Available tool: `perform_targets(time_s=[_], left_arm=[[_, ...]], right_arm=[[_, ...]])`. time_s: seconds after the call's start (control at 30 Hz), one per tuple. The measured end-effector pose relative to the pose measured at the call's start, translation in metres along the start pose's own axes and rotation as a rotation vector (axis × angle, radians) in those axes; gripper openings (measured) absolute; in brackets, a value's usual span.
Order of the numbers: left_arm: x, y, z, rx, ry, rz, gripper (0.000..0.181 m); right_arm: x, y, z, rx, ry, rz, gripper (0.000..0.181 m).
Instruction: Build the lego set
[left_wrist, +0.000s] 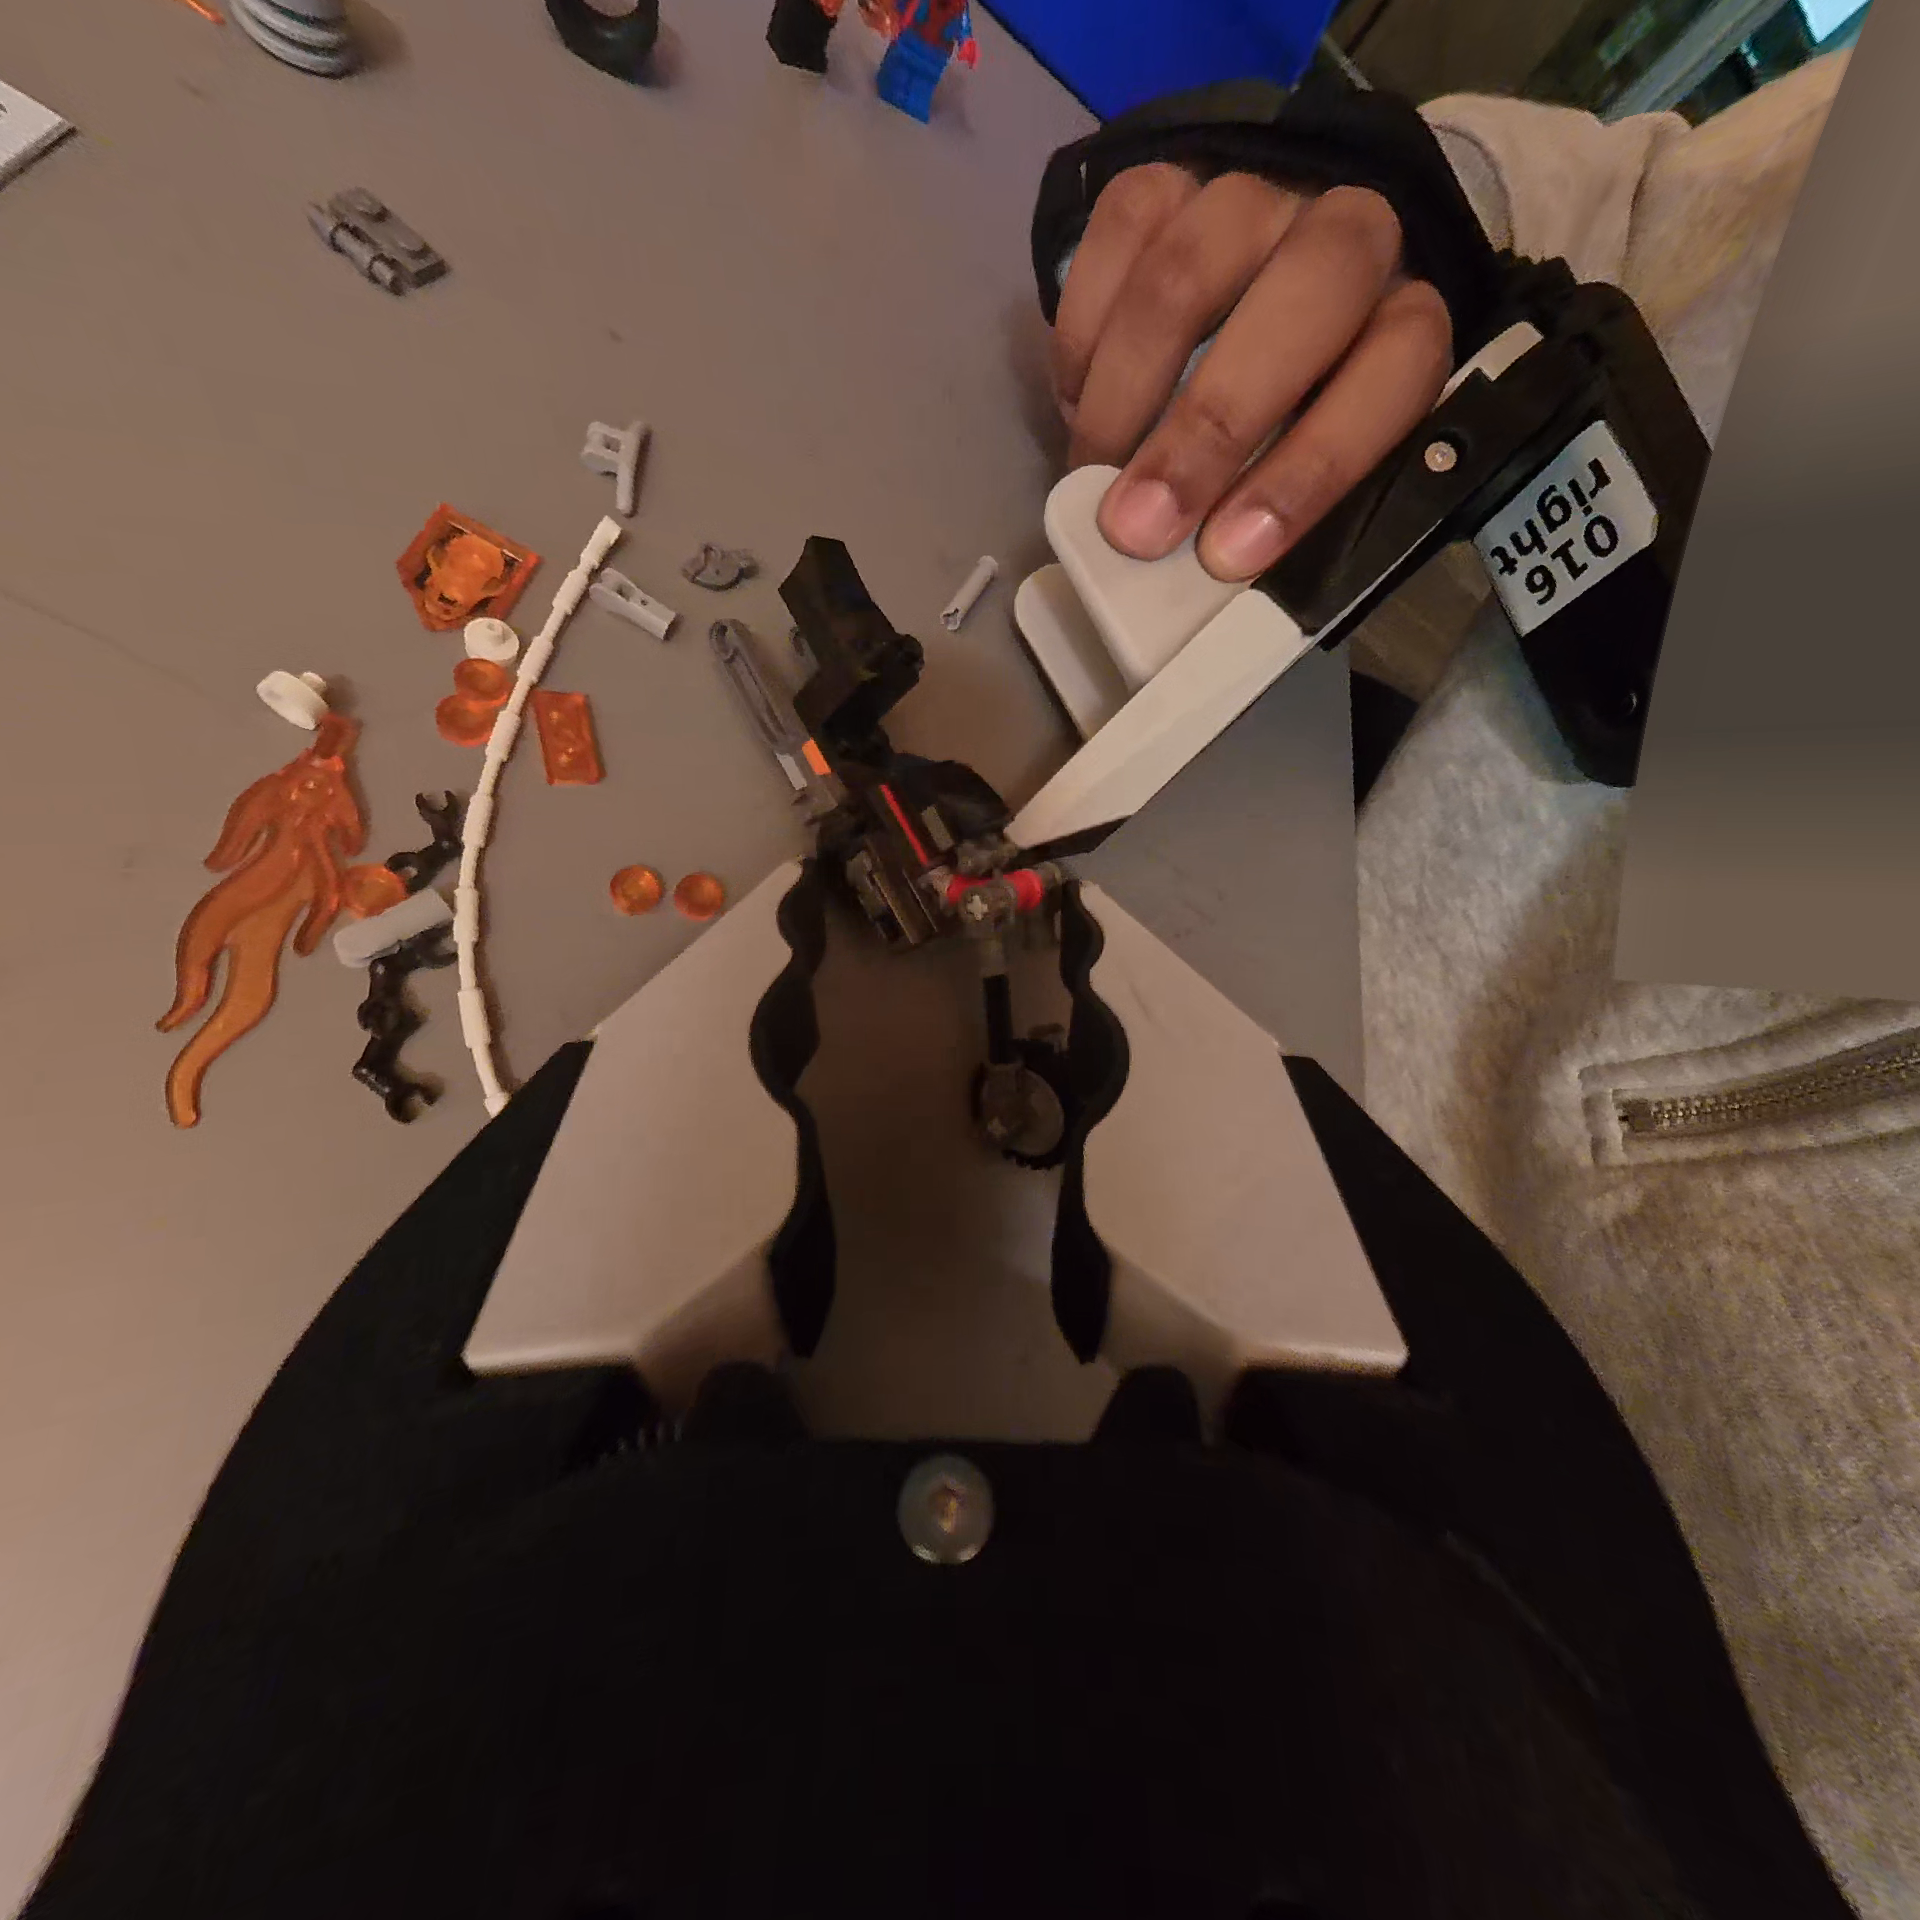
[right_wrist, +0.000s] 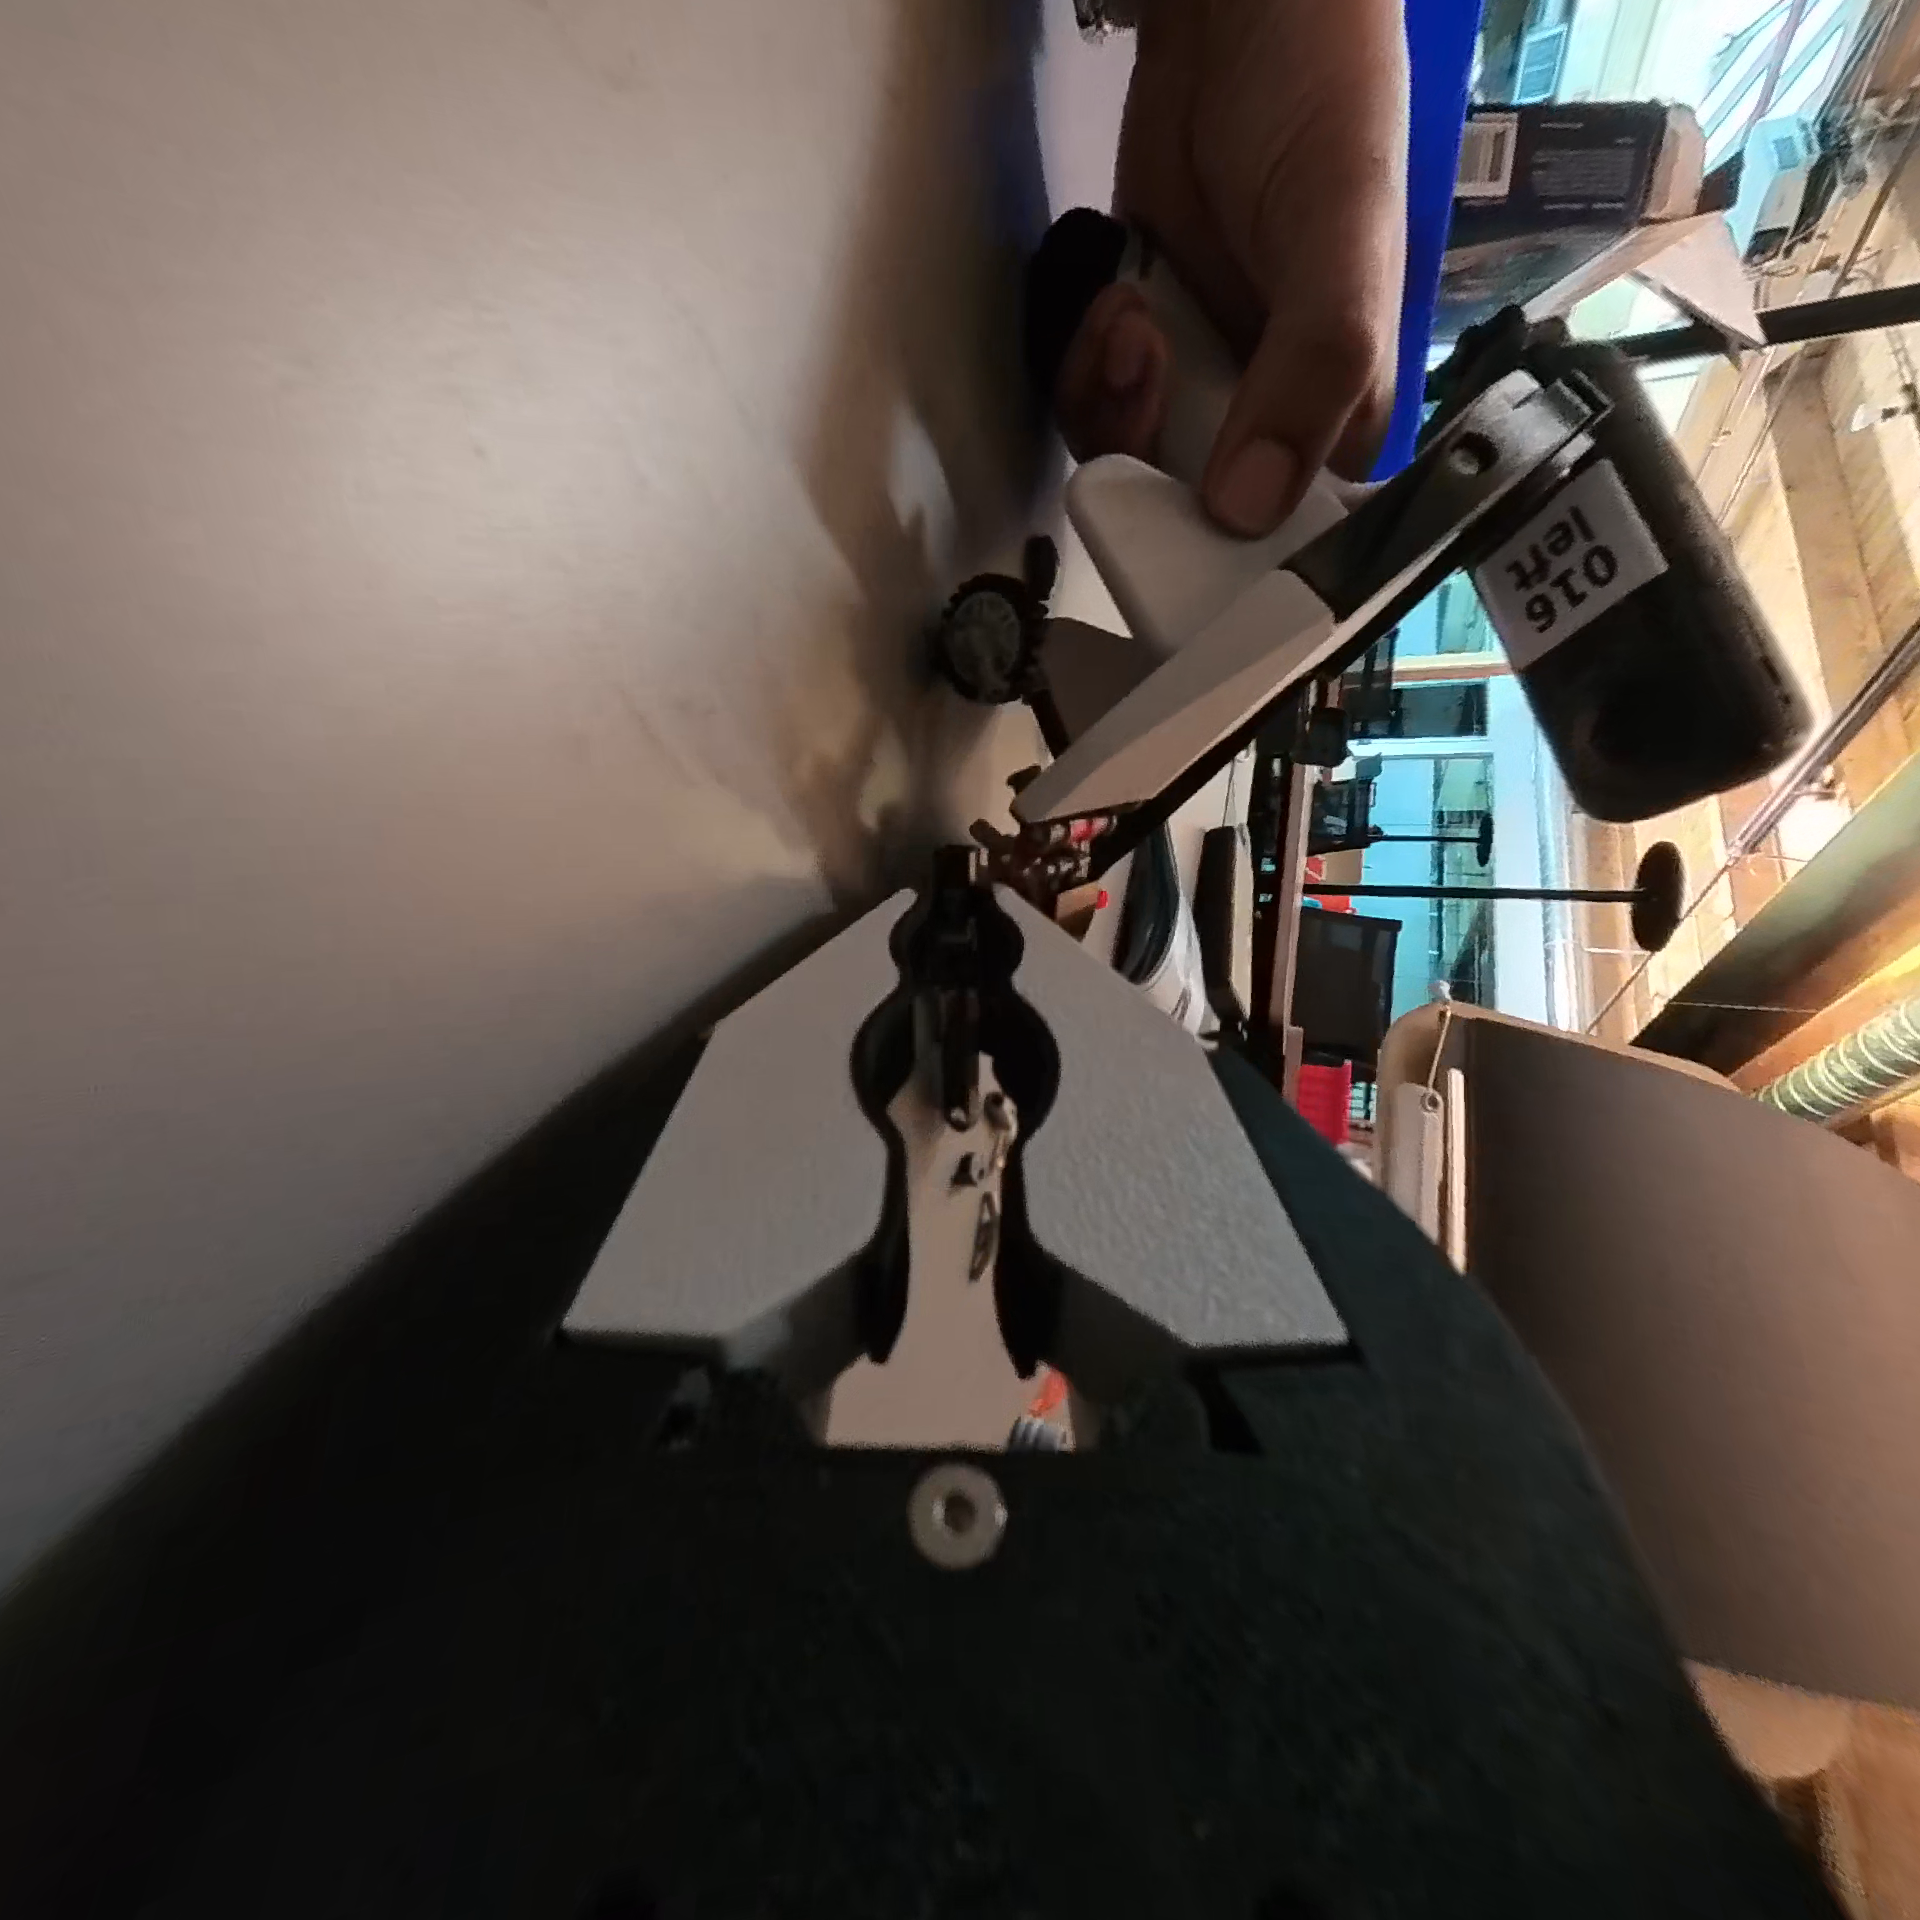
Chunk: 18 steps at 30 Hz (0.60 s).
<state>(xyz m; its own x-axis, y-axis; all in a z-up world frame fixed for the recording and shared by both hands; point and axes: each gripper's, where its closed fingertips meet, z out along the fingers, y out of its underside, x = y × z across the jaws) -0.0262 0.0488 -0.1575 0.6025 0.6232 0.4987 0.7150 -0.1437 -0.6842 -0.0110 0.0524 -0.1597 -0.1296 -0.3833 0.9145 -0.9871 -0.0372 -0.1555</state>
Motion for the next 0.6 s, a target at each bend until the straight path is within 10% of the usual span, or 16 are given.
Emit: perform_targets(time_s=[0.6], left_arm=[[-0.001, 0.001, -0.029, 0.101, 0.056, -0.091, 0.053]], right_arm=[[0.002, 0.007, -0.028, -0.192, 0.004, 0.566, 0.033]])
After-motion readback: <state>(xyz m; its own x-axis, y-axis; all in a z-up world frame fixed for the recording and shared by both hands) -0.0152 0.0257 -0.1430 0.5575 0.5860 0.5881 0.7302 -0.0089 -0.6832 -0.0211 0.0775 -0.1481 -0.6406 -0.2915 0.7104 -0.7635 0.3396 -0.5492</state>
